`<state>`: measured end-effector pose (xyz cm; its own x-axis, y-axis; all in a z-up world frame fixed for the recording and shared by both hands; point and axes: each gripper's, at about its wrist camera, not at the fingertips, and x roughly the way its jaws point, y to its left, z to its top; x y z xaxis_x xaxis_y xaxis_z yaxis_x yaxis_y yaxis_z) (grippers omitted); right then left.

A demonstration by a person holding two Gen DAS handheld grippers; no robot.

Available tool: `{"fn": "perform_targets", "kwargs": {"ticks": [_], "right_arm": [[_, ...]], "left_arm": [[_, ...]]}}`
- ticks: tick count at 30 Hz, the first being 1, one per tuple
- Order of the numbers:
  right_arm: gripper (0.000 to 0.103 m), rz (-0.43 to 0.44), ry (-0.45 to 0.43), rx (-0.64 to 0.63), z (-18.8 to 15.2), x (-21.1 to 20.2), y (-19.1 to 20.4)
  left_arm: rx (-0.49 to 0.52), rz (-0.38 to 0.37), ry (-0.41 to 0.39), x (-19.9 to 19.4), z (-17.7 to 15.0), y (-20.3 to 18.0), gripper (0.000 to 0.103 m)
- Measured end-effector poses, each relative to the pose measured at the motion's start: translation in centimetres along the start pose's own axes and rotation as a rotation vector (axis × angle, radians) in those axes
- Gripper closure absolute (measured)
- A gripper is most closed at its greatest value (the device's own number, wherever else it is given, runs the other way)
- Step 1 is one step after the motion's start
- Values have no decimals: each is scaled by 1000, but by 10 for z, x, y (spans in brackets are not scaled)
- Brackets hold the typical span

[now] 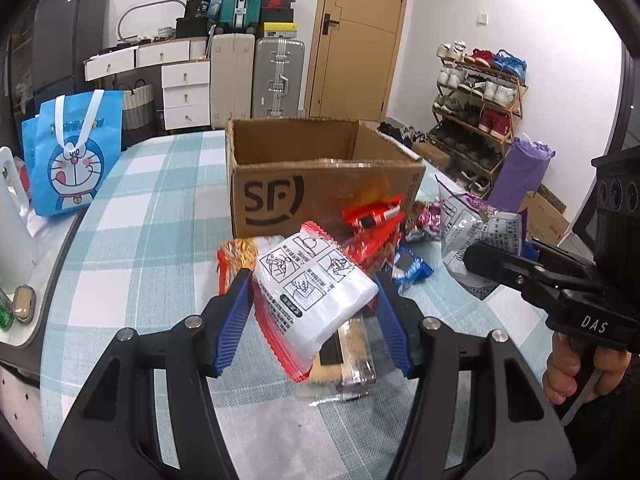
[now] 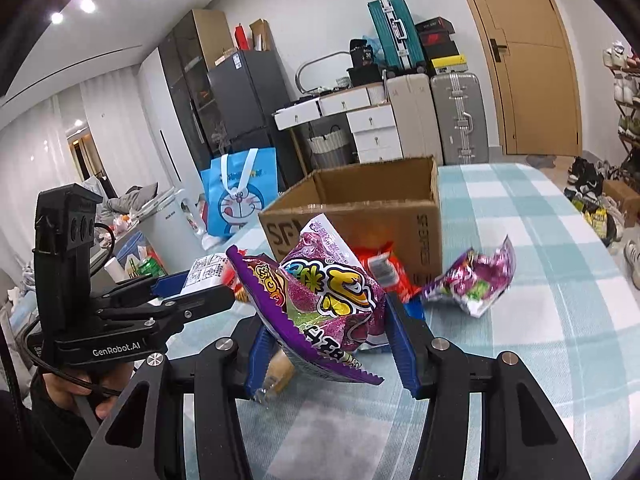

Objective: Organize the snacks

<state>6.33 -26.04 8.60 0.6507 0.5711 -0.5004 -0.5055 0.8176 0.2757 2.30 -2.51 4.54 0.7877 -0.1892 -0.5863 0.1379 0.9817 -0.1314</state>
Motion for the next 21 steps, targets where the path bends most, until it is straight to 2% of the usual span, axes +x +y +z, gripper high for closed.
{"fn": "perform_targets", "kwargs": {"ticks": [9, 21], "right_arm": [[51, -3, -47, -16, 29, 0, -2], [51, 3, -60, -32, 54, 18, -5]], "left_arm": [[7, 16, -61, -12, 28, 0, 46], [28, 34, -108, -8, 74, -5, 46]]}}
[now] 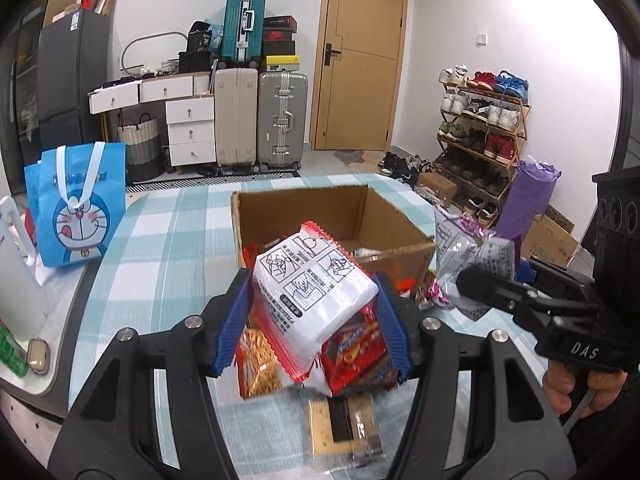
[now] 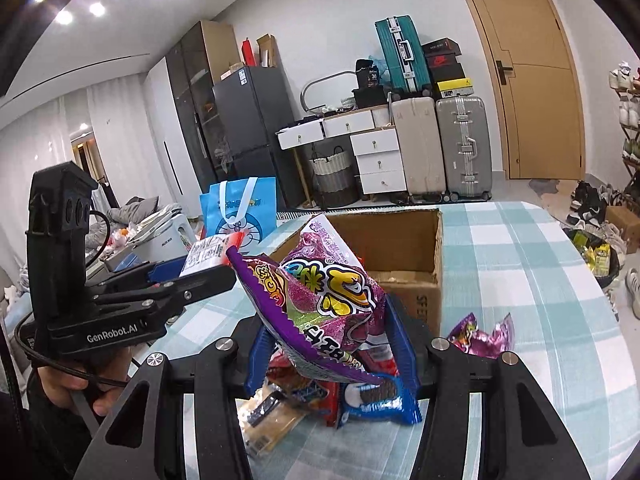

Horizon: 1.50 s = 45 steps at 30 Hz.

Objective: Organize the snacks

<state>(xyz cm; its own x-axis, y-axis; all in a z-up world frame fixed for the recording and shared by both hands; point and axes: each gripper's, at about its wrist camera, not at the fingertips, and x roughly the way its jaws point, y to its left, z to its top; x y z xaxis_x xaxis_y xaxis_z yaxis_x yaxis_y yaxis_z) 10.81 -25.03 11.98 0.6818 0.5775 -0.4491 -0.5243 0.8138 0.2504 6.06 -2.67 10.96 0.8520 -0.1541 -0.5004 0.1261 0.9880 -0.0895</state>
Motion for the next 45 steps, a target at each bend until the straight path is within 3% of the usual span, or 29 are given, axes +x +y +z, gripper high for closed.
{"fn": "perform_targets", "kwargs": {"ticks": [26, 45], "right_arm": [[51, -13, -1, 40, 42, 48, -31], [51, -23, 45, 45, 55, 83, -40]], "left_arm": [[6, 29, 26, 87, 56, 9, 46], [24, 45, 81, 149, 63, 20, 46]]}}
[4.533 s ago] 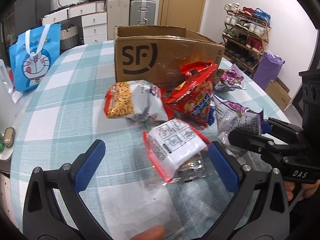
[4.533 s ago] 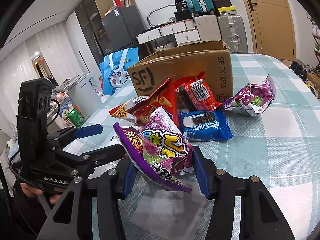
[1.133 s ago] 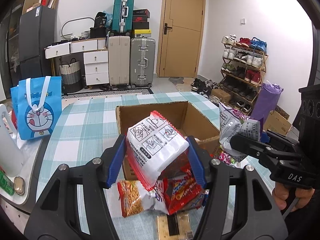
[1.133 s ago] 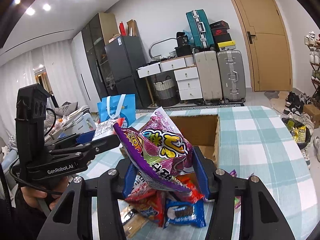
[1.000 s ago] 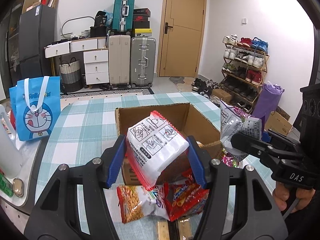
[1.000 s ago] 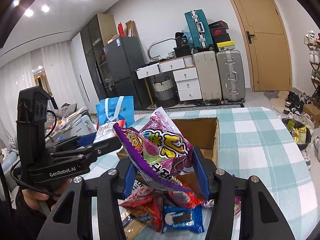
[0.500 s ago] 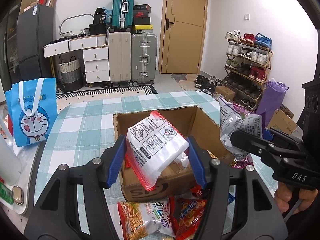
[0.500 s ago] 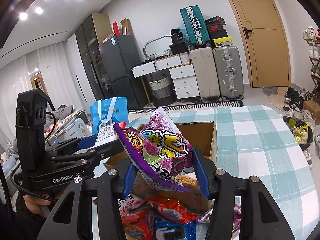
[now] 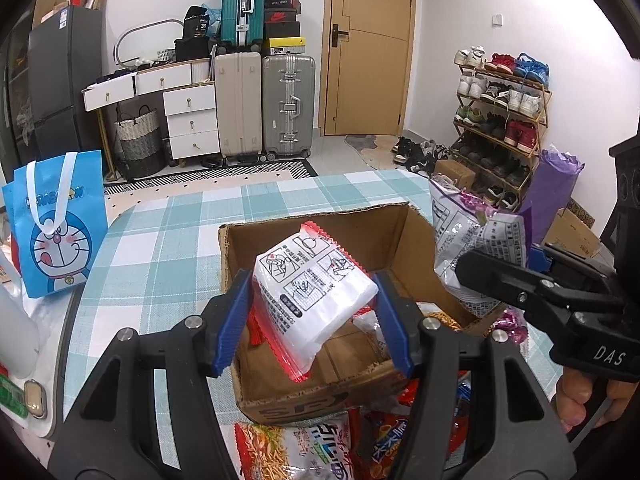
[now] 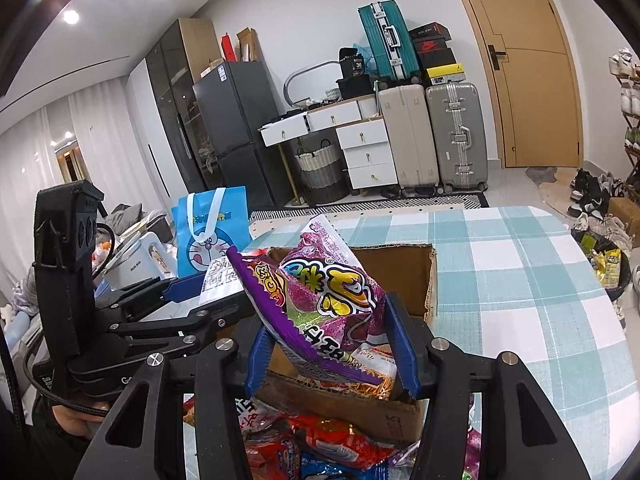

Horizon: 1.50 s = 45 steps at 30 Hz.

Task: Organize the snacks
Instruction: 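Open both tools to drop the white packet and purple candy bag into the box, then move both open tools back toward the snack pile beside the box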

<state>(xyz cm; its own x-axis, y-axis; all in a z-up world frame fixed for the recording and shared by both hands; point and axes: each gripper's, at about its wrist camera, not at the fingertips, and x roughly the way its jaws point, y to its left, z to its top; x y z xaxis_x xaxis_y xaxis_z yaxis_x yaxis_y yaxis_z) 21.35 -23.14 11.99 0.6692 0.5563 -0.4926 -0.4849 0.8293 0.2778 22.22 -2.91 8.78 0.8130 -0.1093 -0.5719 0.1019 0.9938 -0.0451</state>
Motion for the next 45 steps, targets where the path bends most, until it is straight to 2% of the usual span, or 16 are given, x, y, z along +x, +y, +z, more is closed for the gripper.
{"fn": "perform_targets", "kwargs": {"ticks": [12, 20, 21, 22, 24, 26, 28, 30, 31, 33, 45], "right_arm": [[51, -19, 34, 19, 0, 21, -4], [49, -40, 29, 7, -1, 18, -3], [47, -38, 26, 7, -1, 15, -3], [39, -38, 24, 8, -2, 13, -4], [25, -43, 4, 9, -4, 4, -6], [18, -54, -7, 12, -7, -4, -10], [7, -62, -10, 19, -10, -11, -14], [1, -76, -23, 30, -14, -19, -17], [1, -83, -28, 34, -16, -23, -19], [1, -93, -30, 43, -20, -31, -22], [1, -112, -24, 71, -51, -58, -24]], "left_arm": [[-15, -2, 35, 26, 1, 6, 46], [-14, 2, 39, 29, -4, 9, 43], [-18, -4, 37, 28, -4, 10, 41], [-21, -10, 34, 25, -4, 11, 40], [-18, -4, 32, 21, -4, 11, 30], [-13, 2, 23, 13, -5, 11, 22], [-6, -5, 18, 5, -6, 9, 21], [-2, 1, 18, -2, -8, 8, 15], [0, 4, 14, -8, -9, 6, 13], [-1, 6, 8, -16, -13, 6, 0], [-5, 49, 8, -73, -52, 15, 1]]}}
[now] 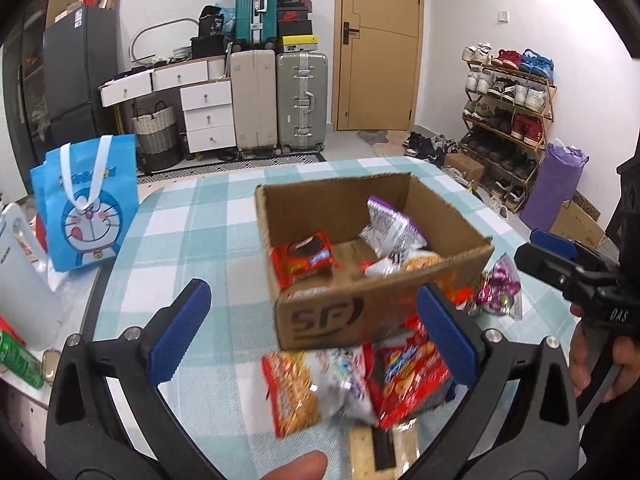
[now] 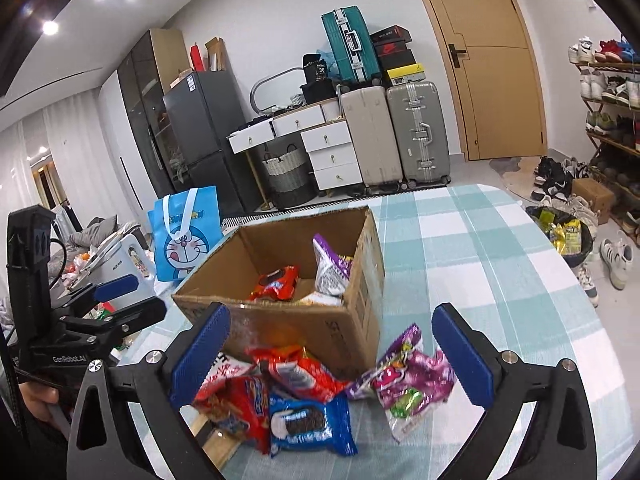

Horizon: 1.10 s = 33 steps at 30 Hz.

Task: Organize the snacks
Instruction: 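Move both open tools back toward the snack pile beside the box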

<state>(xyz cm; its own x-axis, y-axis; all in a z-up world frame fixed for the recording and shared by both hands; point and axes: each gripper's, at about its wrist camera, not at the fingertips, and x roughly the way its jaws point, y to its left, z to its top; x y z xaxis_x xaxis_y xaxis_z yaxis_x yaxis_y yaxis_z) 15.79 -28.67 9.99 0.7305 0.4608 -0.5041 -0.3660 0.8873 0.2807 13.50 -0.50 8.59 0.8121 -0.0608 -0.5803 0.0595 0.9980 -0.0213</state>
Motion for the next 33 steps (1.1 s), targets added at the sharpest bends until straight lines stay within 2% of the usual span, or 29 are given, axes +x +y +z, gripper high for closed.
{"fn": "perform_targets", "kwargs": {"ticks": [6, 16, 33], "right_arm": [[1, 9, 10, 3, -14, -4, 3], [1, 9, 25, -9, -31, -9, 6], [1, 2, 59, -21, -43, -4, 8]], "left_arm": [[-15, 29, 13, -17, -23, 13, 0], [-37, 53, 46, -20, -52, 17, 1], [-33, 31, 87, -6, -72, 7, 1]]}}
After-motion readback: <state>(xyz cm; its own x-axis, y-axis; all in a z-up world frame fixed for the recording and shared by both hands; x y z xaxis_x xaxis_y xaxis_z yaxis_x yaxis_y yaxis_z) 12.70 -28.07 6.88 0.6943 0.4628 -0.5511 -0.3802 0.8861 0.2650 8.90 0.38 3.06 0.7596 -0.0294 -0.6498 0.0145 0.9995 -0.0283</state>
